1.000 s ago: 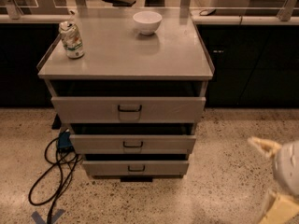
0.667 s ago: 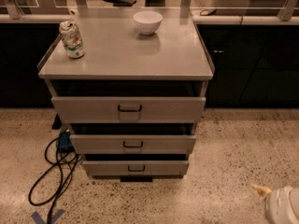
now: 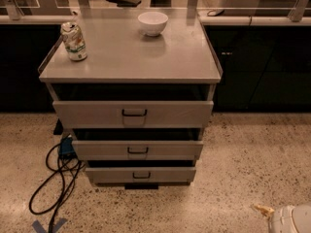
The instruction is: Open bottom drawer
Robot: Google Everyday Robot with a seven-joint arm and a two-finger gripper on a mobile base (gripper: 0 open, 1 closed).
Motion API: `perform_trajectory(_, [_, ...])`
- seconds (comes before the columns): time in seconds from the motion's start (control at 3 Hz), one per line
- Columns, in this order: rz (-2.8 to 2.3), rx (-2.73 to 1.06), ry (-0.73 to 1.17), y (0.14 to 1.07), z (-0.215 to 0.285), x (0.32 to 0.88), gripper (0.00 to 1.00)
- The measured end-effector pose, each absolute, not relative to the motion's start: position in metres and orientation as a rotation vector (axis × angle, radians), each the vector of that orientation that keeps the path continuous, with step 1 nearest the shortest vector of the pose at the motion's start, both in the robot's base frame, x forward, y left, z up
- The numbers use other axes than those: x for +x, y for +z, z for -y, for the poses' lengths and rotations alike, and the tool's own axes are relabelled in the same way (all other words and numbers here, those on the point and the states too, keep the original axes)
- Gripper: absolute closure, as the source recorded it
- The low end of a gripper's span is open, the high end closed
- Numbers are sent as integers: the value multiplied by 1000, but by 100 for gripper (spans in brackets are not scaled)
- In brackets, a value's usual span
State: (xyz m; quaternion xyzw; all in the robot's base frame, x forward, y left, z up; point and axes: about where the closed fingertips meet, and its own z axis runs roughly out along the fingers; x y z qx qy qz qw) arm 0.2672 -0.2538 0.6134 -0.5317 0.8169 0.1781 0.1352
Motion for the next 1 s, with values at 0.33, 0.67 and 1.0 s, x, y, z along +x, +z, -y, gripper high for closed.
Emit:
perform_trajectory(0.33, [-2472,-1479,588,574,250,246,0])
perform_trajectory(0.67, [-2486,-1552,827,505,212,221,0])
perform_trajectory(1.0, [-2407,-1652,951,443,162,244,0])
